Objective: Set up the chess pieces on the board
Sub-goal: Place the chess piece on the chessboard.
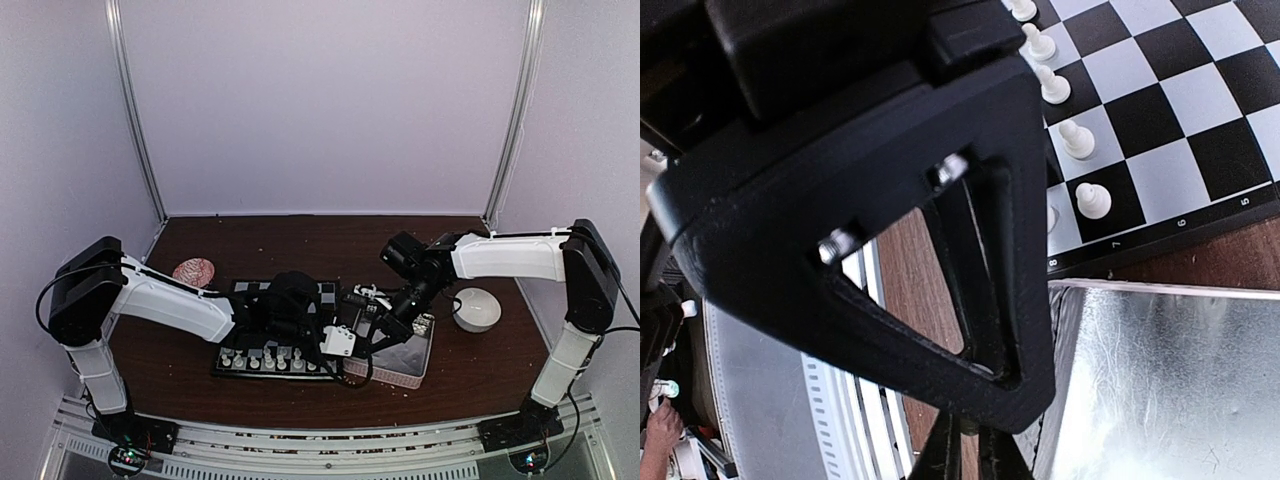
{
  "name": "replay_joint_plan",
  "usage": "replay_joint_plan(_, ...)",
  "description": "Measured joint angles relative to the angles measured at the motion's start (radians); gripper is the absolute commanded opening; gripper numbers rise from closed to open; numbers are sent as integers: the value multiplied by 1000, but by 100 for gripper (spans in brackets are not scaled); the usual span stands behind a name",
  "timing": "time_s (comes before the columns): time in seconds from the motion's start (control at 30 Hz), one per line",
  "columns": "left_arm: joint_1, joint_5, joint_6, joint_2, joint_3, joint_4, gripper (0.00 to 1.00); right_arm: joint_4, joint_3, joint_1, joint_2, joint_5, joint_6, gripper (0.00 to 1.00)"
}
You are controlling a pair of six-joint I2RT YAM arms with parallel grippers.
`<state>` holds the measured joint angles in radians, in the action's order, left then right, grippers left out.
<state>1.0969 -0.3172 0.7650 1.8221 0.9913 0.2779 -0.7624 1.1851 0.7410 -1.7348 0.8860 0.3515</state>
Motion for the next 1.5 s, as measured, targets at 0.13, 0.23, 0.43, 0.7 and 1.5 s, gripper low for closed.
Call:
replay_joint_plan(0.13, 0, 0, -3, 0, 0, -7, 11, 2, 0, 0, 0, 0, -11, 4)
replay_joint_plan(0.23, 0, 0, -5, 0, 2, -9, 10, 2, 0, 0, 0, 0, -18, 5)
replay_joint_plan(0.43, 0, 3, -23, 0, 2, -10, 18, 3, 0, -2, 0, 0, -22, 5)
replay_joint_plan(0.7, 0, 12, -64, 0, 11, -9, 26, 11, 2, -8, -1, 0, -37, 4)
replay_joint_plan(1.5, -14, 23, -279, 0, 16, 77, 6, -1, 7, -90, 77, -8, -30, 31)
